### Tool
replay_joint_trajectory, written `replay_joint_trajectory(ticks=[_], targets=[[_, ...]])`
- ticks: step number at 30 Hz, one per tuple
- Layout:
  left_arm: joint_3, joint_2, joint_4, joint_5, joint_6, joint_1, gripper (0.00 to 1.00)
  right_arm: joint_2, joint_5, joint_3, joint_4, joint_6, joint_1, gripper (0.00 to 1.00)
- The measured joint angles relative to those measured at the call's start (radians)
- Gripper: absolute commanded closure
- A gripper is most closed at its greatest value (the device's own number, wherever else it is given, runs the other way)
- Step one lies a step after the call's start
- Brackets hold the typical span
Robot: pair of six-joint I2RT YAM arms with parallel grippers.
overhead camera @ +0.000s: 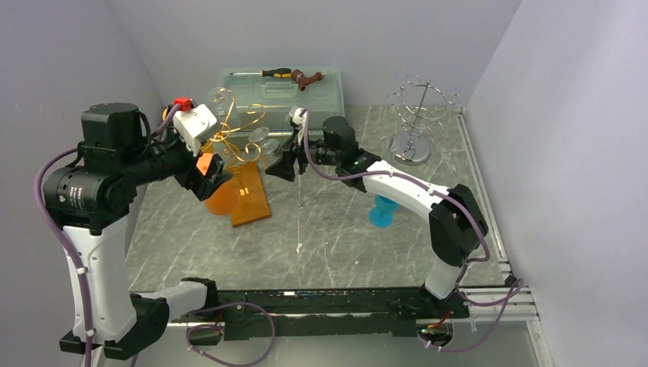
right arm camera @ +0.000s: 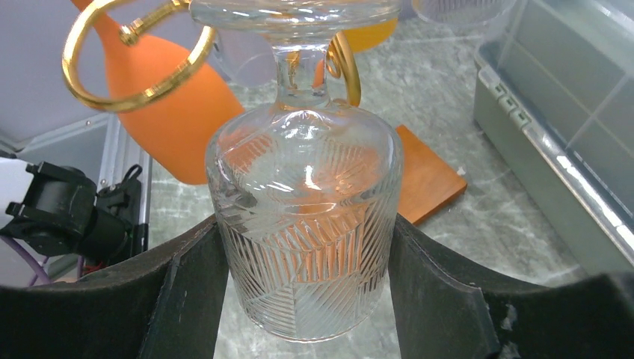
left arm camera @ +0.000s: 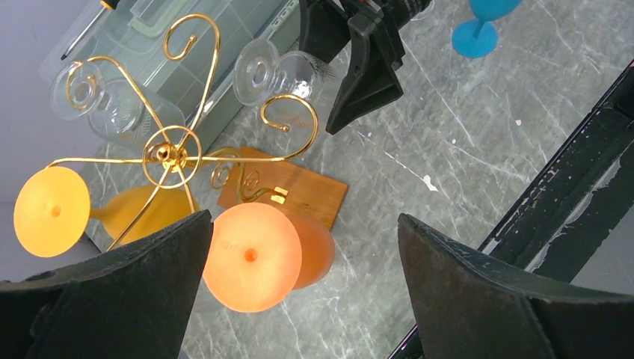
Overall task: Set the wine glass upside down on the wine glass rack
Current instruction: Turn the wine glass upside down at the wine rack.
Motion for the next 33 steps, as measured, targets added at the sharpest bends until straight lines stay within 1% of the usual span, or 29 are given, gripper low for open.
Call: replay_joint_trajectory(ticks=[5, 12, 20, 33], targets=[[-0.005, -0.006, 0.001, -0.016, -0.005, 0.000, 0.01, 0.005, -0.006, 0.001, 0.077, 0.034, 0.000, 0.90], [-0.010, -0.010, 0.001, -0.042, -0.010, 0.000, 0.01, 0.063, -0.032, 0.023, 0.155, 0.082, 0.001, 0.90], [-0.010, -0.011, 0.001, -0.052, -0.011, 0.000, 0.01, 0.100, -0.053, 0.025, 0.177, 0.070, 0.006, 0.92], [0.017, -0.010, 0.000, -0.067, -0.011, 0.000, 0.01, 0.114, -0.057, 0.025, 0.290, 0.058, 0.027, 0.93]])
